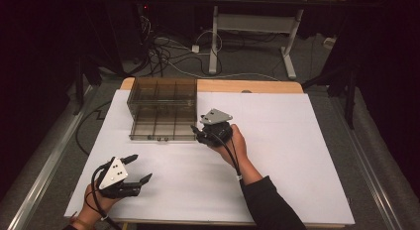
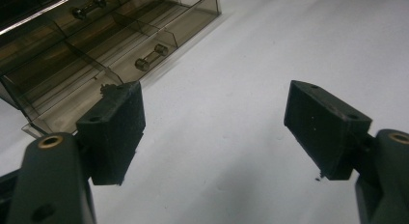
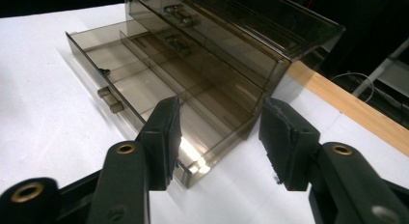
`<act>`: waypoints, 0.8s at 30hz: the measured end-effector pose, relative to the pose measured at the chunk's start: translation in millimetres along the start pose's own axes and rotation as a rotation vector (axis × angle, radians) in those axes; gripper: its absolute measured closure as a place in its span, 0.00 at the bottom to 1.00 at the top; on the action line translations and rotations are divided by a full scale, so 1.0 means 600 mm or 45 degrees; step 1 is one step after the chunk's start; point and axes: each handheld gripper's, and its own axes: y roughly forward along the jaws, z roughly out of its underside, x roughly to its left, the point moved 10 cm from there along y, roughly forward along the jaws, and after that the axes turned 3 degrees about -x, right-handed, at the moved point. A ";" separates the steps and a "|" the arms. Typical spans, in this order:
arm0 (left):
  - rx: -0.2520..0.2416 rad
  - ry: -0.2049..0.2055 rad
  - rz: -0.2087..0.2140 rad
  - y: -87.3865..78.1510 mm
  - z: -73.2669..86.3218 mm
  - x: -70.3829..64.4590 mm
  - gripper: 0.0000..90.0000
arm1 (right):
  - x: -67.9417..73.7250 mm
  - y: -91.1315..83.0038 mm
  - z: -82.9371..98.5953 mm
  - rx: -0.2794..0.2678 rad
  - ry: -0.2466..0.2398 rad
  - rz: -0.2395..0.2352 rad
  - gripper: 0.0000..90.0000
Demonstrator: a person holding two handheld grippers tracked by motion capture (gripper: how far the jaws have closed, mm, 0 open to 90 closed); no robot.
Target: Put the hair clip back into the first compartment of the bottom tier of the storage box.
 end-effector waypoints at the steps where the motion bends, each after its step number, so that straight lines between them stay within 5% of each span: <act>1: 0.009 -0.012 0.006 0.000 0.002 -0.002 0.24 | -0.001 -0.002 0.001 -0.003 0.006 0.002 0.53; 17: 0.021 -0.008 0.004 0.003 0.003 -0.003 0.23 | -0.037 -0.037 0.019 -0.004 0.070 0.107 0.29; 24: 0.021 -0.007 0.005 0.003 0.002 -0.004 0.23 | -0.048 -0.049 0.026 -0.010 0.049 0.144 0.24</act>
